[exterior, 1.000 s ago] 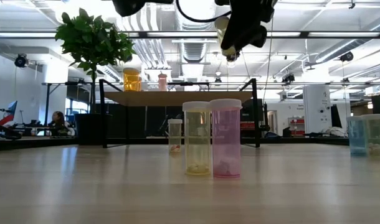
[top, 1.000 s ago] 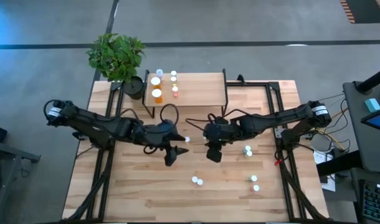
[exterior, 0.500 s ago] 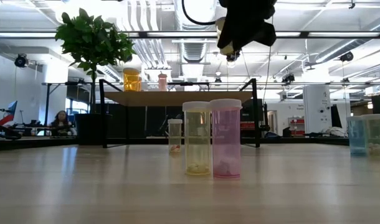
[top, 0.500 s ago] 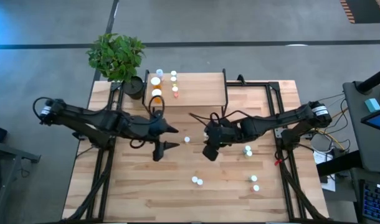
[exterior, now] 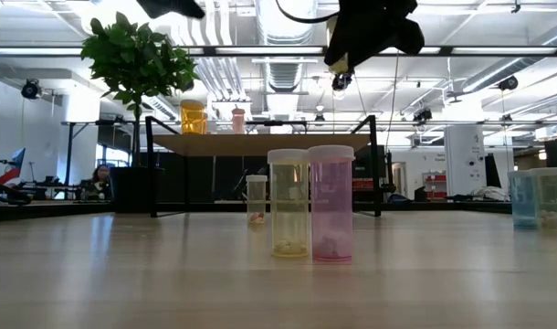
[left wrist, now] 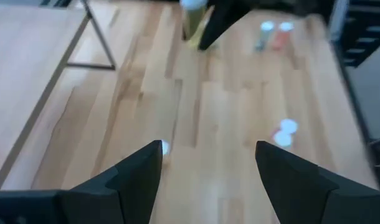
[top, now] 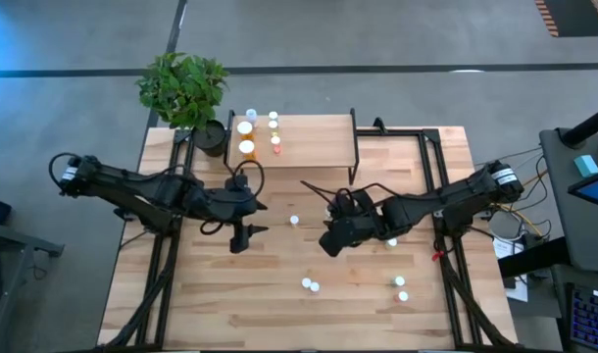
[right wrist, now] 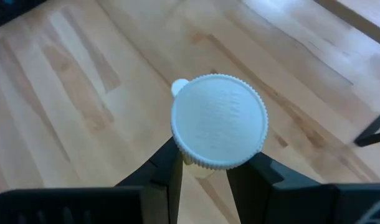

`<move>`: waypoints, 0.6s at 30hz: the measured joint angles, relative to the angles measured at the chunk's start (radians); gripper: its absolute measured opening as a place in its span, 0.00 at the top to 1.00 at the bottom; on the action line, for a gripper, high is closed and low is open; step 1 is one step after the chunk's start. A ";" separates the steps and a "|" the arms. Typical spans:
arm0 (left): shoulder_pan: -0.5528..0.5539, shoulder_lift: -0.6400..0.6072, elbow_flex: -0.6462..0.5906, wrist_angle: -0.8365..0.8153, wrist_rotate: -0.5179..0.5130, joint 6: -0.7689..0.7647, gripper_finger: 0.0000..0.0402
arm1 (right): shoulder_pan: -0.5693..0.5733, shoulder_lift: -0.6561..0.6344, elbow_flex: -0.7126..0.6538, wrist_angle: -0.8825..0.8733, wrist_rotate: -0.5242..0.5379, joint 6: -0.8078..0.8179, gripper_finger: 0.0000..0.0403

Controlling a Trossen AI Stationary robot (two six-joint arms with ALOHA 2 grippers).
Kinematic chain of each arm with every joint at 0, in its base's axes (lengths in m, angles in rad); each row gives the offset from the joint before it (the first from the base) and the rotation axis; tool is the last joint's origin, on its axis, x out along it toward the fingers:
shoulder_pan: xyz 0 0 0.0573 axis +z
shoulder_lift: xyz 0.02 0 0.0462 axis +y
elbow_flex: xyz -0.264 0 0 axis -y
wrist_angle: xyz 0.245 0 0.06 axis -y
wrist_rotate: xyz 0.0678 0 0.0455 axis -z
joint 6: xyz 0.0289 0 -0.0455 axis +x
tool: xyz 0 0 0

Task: Pick and place medicine bottles onto shelf by color
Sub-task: Put the yellow pill bottle on the shelf

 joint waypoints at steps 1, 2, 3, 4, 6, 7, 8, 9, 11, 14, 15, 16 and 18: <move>0.001 0.000 -0.008 -0.007 -0.018 -0.001 0.40 | -0.004 0.000 0.000 -0.008 -0.001 0.000 0.76; 0.001 0.000 -0.017 -0.011 -0.028 0.006 0.40 | -0.008 0.000 0.000 -0.013 -0.005 0.000 0.76; 0.001 0.000 -0.023 -0.011 -0.033 0.020 0.40 | -0.011 0.000 0.000 -0.014 -0.013 0.001 0.76; 0.002 0.001 -0.024 -0.010 -0.035 0.033 0.40 | -0.016 -0.001 0.000 -0.013 -0.025 0.002 0.76; 0.005 0.009 -0.020 -0.006 -0.039 0.038 0.40 | -0.019 -0.002 0.000 -0.014 -0.071 0.004 0.76; 0.012 0.015 -0.015 -0.005 -0.034 0.039 0.40 | -0.019 -0.002 0.000 -0.014 -0.092 0.003 0.76; 0.020 0.020 -0.009 -0.005 -0.025 0.039 0.40 | -0.018 0.000 0.000 -0.015 -0.109 0.001 0.76; 0.029 0.024 -0.004 -0.005 -0.011 0.044 0.40 | -0.017 0.000 0.000 -0.019 -0.120 0.000 0.76; 0.049 0.030 0.003 0.003 0.008 0.062 0.40 | -0.018 0.001 -0.002 -0.021 -0.143 -0.012 0.76; 0.078 0.036 0.003 0.045 0.024 0.062 0.40 | -0.033 0.001 -0.002 -0.020 -0.190 -0.051 0.76; 0.087 0.041 0.002 0.061 0.033 0.063 0.40 | -0.038 0.001 -0.002 -0.020 -0.216 -0.074 0.76; 0.095 0.047 -0.001 0.093 0.042 0.065 0.40 | -0.043 0.001 -0.002 -0.018 -0.239 -0.094 0.76; 0.105 0.060 -0.008 0.152 0.044 0.073 0.40 | -0.049 0.001 -0.001 -0.017 -0.278 -0.124 0.76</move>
